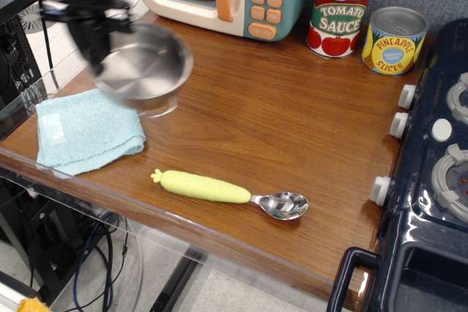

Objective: Move the pot to the back right of the table.

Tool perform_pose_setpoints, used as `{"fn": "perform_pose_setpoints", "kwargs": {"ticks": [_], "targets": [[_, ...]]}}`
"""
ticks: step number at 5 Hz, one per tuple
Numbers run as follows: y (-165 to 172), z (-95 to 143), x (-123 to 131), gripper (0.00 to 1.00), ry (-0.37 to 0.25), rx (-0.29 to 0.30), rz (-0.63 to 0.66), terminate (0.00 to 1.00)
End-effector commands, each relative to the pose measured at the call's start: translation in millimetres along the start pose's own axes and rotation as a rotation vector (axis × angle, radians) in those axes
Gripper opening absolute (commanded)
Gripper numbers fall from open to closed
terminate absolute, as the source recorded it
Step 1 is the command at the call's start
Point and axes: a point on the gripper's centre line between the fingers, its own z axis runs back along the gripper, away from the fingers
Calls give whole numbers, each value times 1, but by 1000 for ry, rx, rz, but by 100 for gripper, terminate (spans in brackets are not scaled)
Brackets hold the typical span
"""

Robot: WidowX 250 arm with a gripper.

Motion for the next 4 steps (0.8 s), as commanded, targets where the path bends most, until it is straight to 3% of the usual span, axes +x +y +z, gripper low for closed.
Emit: {"fn": "perform_pose_setpoints", "kwargs": {"ticks": [1,4], "targets": [[-76,26,51,0,-131,-6,37,0],[-159,-10,93,0,-63,-16,8,0]]}}
